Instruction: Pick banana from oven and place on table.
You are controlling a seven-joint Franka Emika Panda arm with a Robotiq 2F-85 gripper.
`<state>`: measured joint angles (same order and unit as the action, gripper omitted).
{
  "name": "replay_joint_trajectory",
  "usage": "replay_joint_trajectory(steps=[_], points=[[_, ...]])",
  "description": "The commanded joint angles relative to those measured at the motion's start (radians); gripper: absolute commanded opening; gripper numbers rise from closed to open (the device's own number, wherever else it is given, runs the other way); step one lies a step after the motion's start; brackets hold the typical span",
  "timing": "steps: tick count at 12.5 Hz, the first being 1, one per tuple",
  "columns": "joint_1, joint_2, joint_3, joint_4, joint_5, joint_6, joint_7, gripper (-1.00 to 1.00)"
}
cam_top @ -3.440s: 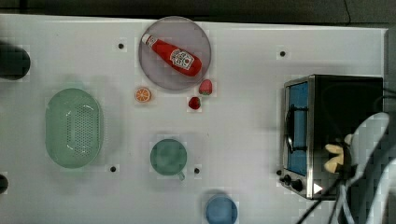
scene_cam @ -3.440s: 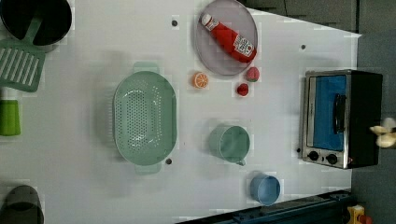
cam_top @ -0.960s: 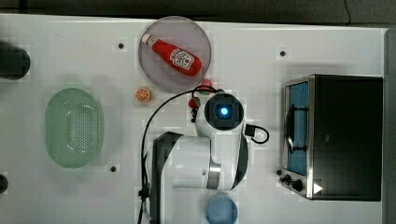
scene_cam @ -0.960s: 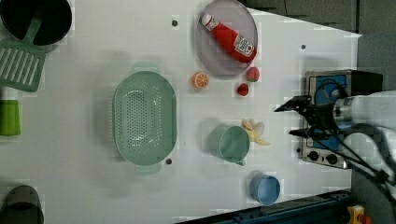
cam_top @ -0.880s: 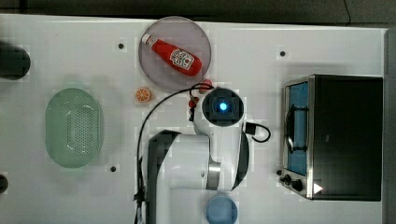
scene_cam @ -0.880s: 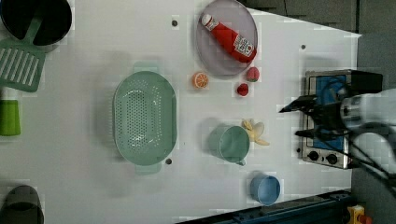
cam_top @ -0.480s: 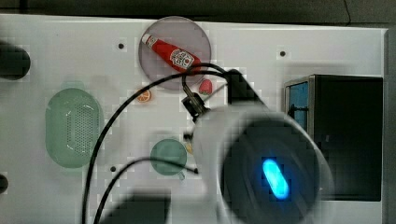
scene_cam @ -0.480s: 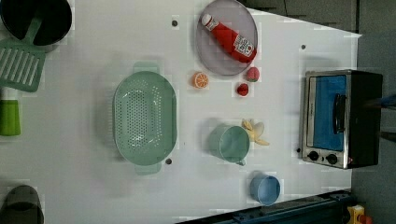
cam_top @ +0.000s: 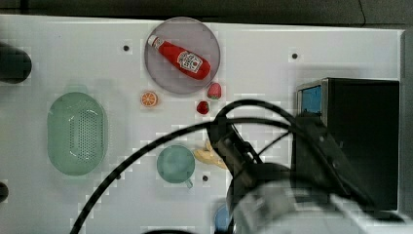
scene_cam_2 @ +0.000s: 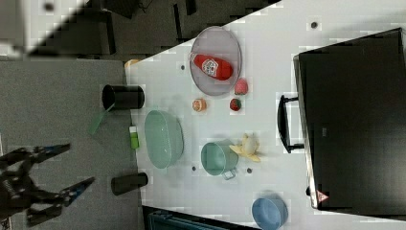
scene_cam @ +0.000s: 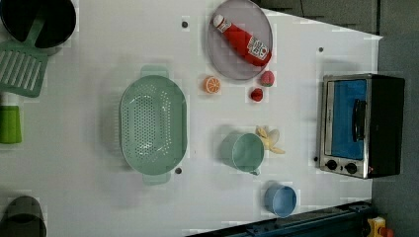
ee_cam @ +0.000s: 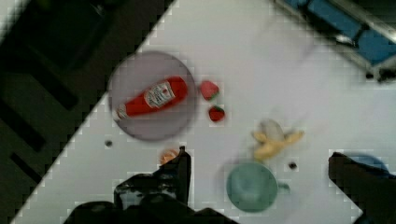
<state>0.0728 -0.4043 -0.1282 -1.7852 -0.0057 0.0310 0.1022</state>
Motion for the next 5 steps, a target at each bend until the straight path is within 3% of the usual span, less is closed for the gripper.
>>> replay_joint_trajectory(steps=[1,5], points=[[0.007,0.118,-0.002,-0.087,-0.023,-0.023,0.038,1.00],[0.007,0.127,0.001,-0.087,-0.023,-0.023,0.038,1.00]])
